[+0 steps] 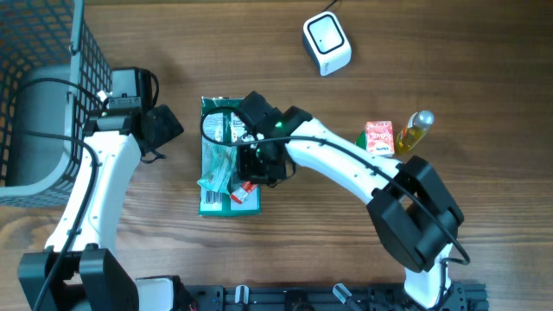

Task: Scan the item barcode
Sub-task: 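Lower the right gripper toward the red stick snack on the gloves packet, then align the right gripper over the end of the red stick snack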

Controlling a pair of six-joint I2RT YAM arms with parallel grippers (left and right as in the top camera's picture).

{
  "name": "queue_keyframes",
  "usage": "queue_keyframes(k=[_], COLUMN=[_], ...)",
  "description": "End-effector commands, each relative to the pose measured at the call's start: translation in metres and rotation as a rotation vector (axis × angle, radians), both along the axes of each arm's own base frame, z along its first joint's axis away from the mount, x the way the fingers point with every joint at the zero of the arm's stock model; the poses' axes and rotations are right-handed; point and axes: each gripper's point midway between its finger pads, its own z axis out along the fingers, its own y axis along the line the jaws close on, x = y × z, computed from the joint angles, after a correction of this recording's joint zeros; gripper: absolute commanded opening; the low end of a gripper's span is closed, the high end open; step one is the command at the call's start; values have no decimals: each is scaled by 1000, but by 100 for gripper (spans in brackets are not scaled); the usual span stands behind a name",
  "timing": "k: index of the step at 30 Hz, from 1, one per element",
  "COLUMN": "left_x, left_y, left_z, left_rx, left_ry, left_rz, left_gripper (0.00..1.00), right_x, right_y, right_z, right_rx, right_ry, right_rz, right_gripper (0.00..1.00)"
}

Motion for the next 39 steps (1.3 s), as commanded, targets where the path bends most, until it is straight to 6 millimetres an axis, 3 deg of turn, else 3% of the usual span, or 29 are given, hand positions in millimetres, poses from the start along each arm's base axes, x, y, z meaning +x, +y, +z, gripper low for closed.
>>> queue_keyframes(k=[1, 4, 11, 24, 39], left_x=[1, 1, 1, 1, 1], left_y=[1, 1, 1, 1, 1], left_z=[-1, -1, -1, -1, -1], left_rx=[-4, -4, -4, -4, -4], left_ry=[0, 0, 0, 0, 0], left_rz=[12, 12, 12, 13, 12], left_gripper=[100, 100, 100, 100, 100], right_x=[-5, -3, -4, -4, -24], right_y=[15, 19, 21, 15, -12], right_z=[-10, -13, -17, -48, -54], right_rx=[-48, -105, -137, -219, -330], right_ry=[-52, -126, -174, -170, -118], right_rz=[-52, -110, -108, -135, -47], right_gripper=[30, 29, 6, 4, 10])
